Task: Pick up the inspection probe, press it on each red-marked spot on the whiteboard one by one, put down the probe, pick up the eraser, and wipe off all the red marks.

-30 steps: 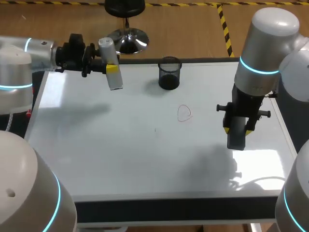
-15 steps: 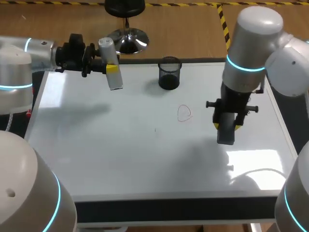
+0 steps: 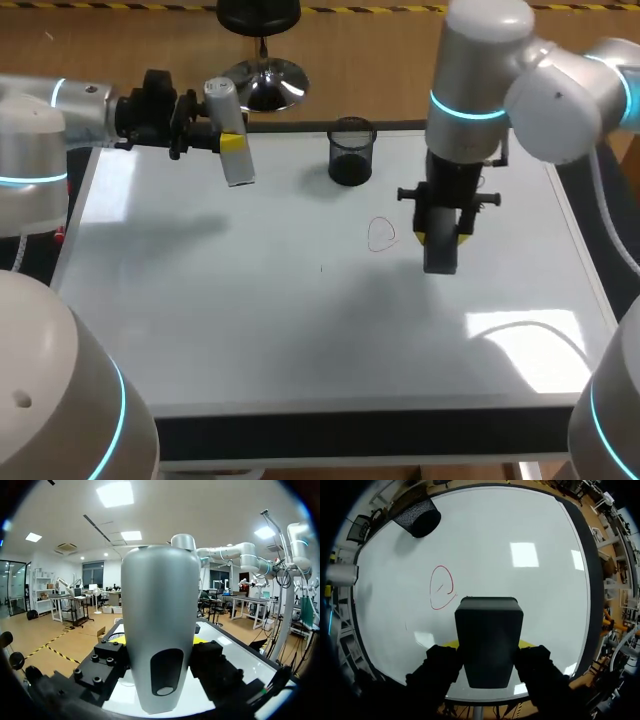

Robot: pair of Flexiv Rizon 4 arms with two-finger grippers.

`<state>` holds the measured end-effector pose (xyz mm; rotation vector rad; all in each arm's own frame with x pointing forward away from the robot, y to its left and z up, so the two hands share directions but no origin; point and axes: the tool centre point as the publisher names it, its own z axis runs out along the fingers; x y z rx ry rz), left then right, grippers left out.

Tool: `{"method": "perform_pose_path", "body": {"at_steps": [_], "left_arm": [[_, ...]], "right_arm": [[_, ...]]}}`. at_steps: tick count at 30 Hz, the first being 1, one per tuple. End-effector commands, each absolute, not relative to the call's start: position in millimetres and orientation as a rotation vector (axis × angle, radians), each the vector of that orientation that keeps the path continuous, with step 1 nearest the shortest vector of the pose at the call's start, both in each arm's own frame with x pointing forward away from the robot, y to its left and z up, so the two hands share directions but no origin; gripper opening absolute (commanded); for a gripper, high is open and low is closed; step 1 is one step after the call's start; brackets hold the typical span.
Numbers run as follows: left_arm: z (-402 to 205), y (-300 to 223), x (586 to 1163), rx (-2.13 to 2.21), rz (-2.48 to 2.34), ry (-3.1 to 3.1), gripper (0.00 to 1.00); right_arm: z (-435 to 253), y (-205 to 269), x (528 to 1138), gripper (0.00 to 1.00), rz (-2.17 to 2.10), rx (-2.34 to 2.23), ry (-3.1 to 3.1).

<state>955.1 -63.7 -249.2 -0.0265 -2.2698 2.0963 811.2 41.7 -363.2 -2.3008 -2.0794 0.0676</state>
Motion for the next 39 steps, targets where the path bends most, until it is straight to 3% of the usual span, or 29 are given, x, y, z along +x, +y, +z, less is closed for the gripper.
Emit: {"method": "perform_pose_path", "body": {"at_steps": [1,39], "left_arm": [[-247.7,-64.2,954.6,-0.025,2.097,-2.273,0.00],[-247.7,-64.2,954.6,-0.025,2.097,-2.273,0.00]], "right_arm": [[-366.8,56.2,827.5,0.00,0.150,-2.289,-2.082],[-394.3,137.5,896.8,0.00,-0.134,-2.199,-2.203]]}}
